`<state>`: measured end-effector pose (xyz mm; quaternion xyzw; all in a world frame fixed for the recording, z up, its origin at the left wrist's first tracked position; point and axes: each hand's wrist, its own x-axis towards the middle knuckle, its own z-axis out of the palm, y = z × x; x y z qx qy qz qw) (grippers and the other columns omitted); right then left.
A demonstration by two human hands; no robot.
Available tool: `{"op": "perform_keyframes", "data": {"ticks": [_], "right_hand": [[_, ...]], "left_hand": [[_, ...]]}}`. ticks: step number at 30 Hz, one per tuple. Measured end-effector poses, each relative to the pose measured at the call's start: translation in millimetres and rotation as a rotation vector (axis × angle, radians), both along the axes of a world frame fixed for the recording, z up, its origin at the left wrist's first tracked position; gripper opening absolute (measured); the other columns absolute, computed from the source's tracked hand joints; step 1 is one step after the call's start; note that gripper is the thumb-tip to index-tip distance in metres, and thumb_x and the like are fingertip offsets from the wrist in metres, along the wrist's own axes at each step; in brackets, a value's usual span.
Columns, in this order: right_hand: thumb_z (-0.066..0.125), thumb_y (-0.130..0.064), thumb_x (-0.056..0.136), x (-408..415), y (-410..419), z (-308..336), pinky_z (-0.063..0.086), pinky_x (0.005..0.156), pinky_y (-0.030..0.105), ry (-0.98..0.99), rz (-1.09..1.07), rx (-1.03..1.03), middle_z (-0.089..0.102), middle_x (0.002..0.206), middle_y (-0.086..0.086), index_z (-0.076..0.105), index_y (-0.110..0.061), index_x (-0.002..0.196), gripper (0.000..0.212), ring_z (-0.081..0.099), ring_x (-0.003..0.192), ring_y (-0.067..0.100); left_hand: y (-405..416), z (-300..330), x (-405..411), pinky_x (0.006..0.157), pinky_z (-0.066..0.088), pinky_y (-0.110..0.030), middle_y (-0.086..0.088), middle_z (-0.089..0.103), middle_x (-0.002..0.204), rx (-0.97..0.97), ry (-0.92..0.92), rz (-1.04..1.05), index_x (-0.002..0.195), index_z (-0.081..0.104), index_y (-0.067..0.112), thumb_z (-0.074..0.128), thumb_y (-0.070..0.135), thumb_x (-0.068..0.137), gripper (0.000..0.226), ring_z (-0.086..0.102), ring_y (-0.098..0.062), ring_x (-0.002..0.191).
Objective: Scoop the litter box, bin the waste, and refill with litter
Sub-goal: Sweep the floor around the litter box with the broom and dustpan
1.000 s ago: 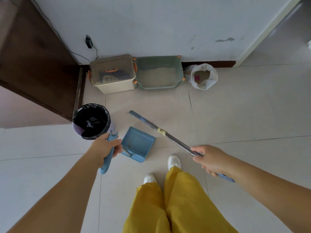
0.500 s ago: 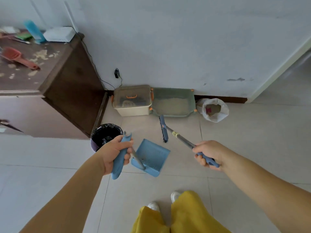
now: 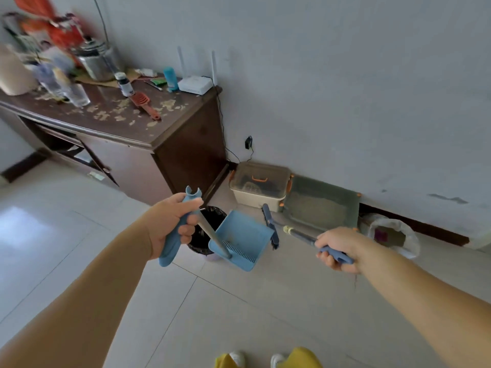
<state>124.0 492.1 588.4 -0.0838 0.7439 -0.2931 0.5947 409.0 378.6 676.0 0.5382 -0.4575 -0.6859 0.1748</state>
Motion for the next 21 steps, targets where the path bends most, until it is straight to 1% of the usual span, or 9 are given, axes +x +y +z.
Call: {"op": "perform_keyframes", "data": {"ticks": [3, 7, 10, 11, 13, 15, 18, 21], "right_hand": [[0.04, -0.005, 0.097, 3, -11, -1, 0.037, 0.03, 0.013, -0.07, 0.037, 0.002, 0.043, 0.073, 0.011, 0.044, 0.002, 0.117, 0.022, 0.036, 0.05, 0.01], [0.039, -0.005, 0.097, 15, -26, 2, 0.037, 0.029, 0.014, -0.165, 0.037, -0.005, 0.042, 0.071, 0.011, 0.045, 0.004, 0.102, 0.012, 0.038, 0.038, 0.008], [0.038, -0.005, 0.097, 26, -36, 4, 0.036, 0.028, 0.013, -0.216, 0.003, -0.017, 0.041, 0.073, 0.012, 0.045, 0.001, 0.089, 0.013, 0.037, 0.048, 0.009], [0.038, -0.004, 0.097, 29, -40, 3, 0.035, 0.027, 0.013, -0.233, -0.013, -0.022, 0.04, 0.072, 0.011, 0.044, 0.0, 0.086, 0.014, 0.038, 0.047, 0.009], [0.038, -0.004, 0.096, 35, -46, 0, 0.035, 0.027, 0.012, -0.263, -0.032, -0.024, 0.04, 0.073, 0.011, 0.044, 0.0, 0.083, 0.015, 0.042, 0.034, 0.01], [0.038, -0.003, 0.095, 42, -52, -1, 0.036, 0.027, 0.013, -0.29, -0.044, -0.02, 0.041, 0.072, 0.011, 0.044, -0.001, 0.082, 0.015, 0.039, 0.023, 0.011], [0.037, -0.001, 0.094, 51, -56, -1, 0.038, 0.028, 0.013, -0.309, -0.054, -0.018, 0.041, 0.071, 0.011, 0.045, 0.0, 0.082, 0.014, 0.038, 0.022, 0.011], [0.037, -0.001, 0.093, 58, -57, -3, 0.038, 0.027, 0.012, -0.315, -0.053, 0.0, 0.04, 0.071, 0.012, 0.046, 0.0, 0.082, 0.014, 0.038, 0.021, 0.011]], "left_hand": [[3, 18, 5, 0.033, 0.035, -0.015, 0.0, 0.046, 0.051, -0.075, -0.077, 0.014, 0.094, 0.049, 0.013, 0.049, 0.024, 0.096, 0.011, 0.035, -0.006, 0.032], [7, 32, 12, 0.033, 0.035, -0.017, 0.0, 0.045, 0.051, -0.143, -0.148, 0.026, 0.094, 0.051, 0.014, 0.049, 0.023, 0.096, 0.009, 0.034, -0.006, 0.032], [11, 37, 15, 0.034, 0.035, -0.017, -0.002, 0.045, 0.053, -0.187, -0.196, 0.025, 0.098, 0.052, 0.014, 0.048, 0.021, 0.096, 0.008, 0.035, -0.007, 0.034], [11, 38, 14, 0.035, 0.035, -0.017, -0.002, 0.045, 0.054, -0.201, -0.218, 0.012, 0.099, 0.052, 0.014, 0.048, 0.02, 0.096, 0.008, 0.035, -0.007, 0.034], [13, 34, 11, 0.036, 0.035, -0.018, -0.003, 0.046, 0.056, -0.232, -0.264, -0.023, 0.1, 0.052, 0.012, 0.048, 0.018, 0.095, 0.009, 0.035, -0.008, 0.036], [13, 27, 8, 0.037, 0.033, -0.02, -0.004, 0.047, 0.057, -0.268, -0.319, -0.062, 0.098, 0.053, 0.014, 0.05, 0.018, 0.094, 0.006, 0.035, -0.01, 0.039], [14, 12, 3, 0.04, 0.032, -0.022, -0.004, 0.048, 0.058, -0.327, -0.422, -0.154, 0.098, 0.053, 0.017, 0.051, 0.019, 0.092, 0.006, 0.036, -0.011, 0.04], [17, -7, -4, 0.039, 0.032, -0.02, -0.008, 0.046, 0.067, -0.324, -0.533, -0.275, 0.104, 0.048, 0.018, 0.05, 0.018, 0.092, 0.012, 0.036, -0.012, 0.045]]}}
